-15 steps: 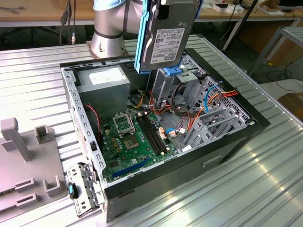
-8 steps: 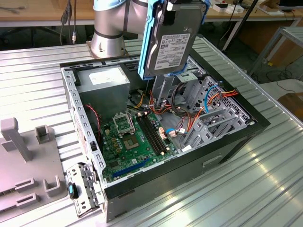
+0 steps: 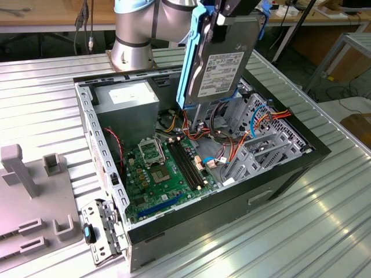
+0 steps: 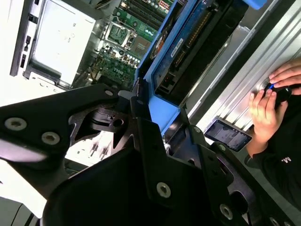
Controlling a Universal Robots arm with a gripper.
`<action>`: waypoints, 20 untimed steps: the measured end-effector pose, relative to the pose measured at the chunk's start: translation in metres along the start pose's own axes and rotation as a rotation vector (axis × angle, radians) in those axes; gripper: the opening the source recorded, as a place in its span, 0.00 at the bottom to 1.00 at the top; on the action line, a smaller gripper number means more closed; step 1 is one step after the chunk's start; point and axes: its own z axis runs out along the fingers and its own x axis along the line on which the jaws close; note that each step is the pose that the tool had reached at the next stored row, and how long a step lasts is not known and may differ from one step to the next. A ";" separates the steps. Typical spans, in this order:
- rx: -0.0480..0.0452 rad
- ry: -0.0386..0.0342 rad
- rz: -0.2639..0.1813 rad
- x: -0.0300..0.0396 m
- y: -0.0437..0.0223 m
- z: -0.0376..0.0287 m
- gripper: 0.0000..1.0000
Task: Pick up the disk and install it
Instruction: 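Insert the disk into the insertion slot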
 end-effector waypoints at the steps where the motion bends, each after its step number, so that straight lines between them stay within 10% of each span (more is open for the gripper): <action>1: 0.0000 0.0001 0.000 0.0058 -0.0001 0.0001 0.37; 11: 0.0000 0.0001 0.000 0.0341 -0.0005 0.0008 0.37; 20: 0.0000 0.0001 0.000 0.0352 -0.0005 0.0009 0.37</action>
